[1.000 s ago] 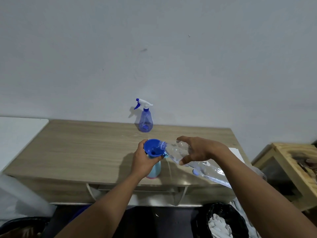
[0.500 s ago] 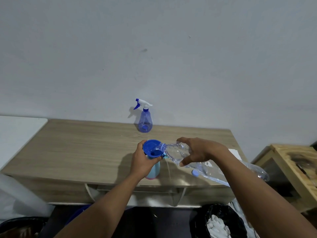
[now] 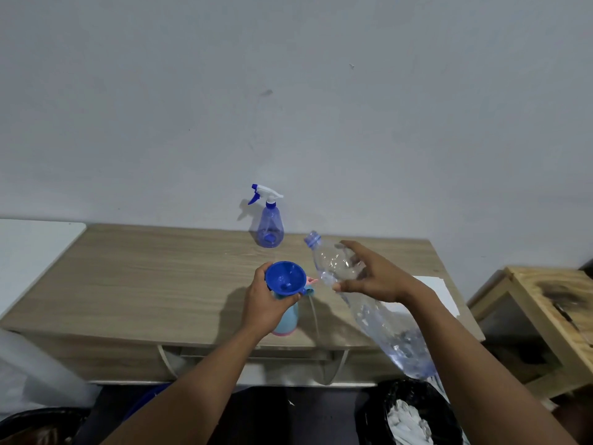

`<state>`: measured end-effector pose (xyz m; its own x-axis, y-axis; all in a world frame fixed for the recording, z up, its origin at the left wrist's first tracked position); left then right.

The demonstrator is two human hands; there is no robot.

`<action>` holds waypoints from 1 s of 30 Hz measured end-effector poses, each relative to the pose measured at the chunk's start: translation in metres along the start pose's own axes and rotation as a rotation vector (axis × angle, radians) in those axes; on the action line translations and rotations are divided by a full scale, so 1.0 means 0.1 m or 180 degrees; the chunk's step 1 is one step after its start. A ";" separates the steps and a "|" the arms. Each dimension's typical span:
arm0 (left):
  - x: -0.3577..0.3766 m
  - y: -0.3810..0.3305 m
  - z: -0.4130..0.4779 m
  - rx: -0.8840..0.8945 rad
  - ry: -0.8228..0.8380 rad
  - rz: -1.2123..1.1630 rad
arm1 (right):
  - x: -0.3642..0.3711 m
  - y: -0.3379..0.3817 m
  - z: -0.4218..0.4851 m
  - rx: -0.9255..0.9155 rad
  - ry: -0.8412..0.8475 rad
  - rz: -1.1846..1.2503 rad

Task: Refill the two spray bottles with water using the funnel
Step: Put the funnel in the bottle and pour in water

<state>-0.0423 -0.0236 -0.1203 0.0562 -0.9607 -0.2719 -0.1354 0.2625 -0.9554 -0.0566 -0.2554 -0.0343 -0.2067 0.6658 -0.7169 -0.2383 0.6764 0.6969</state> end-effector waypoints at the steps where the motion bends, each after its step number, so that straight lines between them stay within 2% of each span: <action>1: 0.00 0.00 0.00 -0.0006 0.0010 -0.0014 | -0.06 -0.03 0.00 -0.0020 -0.0232 0.0139; 6: 0.01 0.00 0.00 -0.0026 0.0027 -0.0034 | -0.41 -0.24 -0.05 -0.0010 -0.1392 0.0404; 10: 0.03 0.01 -0.01 -0.0063 0.0045 -0.0044 | -0.47 -0.36 -0.11 0.0106 -0.1995 0.0370; 18: 0.03 0.02 -0.01 -0.0029 0.0062 -0.0041 | -0.30 -0.50 0.09 0.0311 -0.2388 0.0529; 24: 0.03 0.06 0.01 -0.0031 0.0054 -0.0017 | -0.30 -0.62 0.25 0.0493 -0.2322 0.0501; 27: 0.04 0.13 0.02 -0.0122 0.0113 0.0002 | -0.26 -0.58 0.06 0.0595 -0.2702 0.0456; 29: 0.05 0.17 0.02 -0.0217 0.0172 0.0006 | -0.13 -0.41 -0.15 0.0294 -0.3094 0.0411; 30: 0.05 0.19 0.02 -0.0256 0.0189 0.0025 | 0.00 -0.29 -0.20 0.0024 -0.3069 0.0460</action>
<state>-0.0429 -0.0230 -0.1401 -0.0037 -0.9629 -0.2698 -0.2147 0.2643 -0.9403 -0.0688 -0.2811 -0.0547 0.6328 0.7122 -0.3037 -0.2649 0.5677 0.7794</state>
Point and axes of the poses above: each hand's wrist, its own z-axis towards the middle knuckle, its own x-axis out of the palm, y = z × x, the point moved 10 cm from there along z, towards the middle knuckle, and after that the axes turned 11 degrees about -x, right-handed, at the moved point
